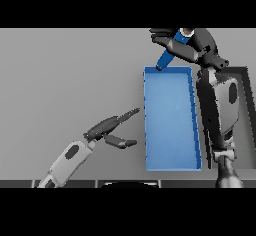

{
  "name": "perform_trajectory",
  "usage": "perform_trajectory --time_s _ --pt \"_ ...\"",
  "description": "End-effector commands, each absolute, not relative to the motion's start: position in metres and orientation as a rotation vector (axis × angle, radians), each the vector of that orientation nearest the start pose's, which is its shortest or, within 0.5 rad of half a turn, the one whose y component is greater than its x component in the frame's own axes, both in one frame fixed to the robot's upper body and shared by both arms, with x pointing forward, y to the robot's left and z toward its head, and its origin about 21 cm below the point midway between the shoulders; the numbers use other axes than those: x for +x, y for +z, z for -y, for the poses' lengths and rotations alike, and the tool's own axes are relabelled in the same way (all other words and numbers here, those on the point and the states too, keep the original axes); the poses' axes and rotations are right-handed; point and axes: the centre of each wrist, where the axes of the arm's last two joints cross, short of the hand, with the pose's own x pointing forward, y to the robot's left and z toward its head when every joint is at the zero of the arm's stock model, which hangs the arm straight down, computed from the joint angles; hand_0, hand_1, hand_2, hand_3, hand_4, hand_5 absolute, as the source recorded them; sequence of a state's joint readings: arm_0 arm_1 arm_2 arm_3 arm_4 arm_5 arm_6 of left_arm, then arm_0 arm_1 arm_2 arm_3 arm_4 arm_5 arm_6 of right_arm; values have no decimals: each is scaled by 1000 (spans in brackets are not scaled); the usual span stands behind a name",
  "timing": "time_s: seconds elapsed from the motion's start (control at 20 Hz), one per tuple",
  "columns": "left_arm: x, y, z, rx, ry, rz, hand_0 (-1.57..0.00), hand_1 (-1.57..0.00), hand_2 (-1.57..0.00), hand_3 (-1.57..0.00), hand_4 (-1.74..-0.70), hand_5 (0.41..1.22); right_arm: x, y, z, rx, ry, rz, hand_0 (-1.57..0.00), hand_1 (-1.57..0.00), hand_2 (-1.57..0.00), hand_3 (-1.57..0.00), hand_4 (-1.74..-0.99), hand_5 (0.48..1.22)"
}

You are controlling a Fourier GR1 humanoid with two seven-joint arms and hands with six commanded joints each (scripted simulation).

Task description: Pick up the blue pipe and place it into the blue bin.

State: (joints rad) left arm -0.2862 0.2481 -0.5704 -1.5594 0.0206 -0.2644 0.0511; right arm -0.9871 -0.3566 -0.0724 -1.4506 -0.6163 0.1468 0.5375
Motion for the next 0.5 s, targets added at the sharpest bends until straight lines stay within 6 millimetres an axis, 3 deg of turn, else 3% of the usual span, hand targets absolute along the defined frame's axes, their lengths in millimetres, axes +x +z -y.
perform_trajectory --time_s 0.0,0.1,0.45 --pt "264 41 -129 -439 -990 1528 1 1 1 1 -906 489 376 298 207 503 385 1739 -1571 -1571 -1571 -1571 -1739 1124" --pt "266 40 -130 -427 -994 1514 1 1 1 1 -898 489 384 271 220 439 323 1667 -1571 -1571 -1571 -1571 -1740 1117" --pt "267 40 -130 -433 -976 1524 1 1 1 1 -887 466 372 176 239 308 194 1366 -1571 -1571 -1571 -1571 -1741 1120"
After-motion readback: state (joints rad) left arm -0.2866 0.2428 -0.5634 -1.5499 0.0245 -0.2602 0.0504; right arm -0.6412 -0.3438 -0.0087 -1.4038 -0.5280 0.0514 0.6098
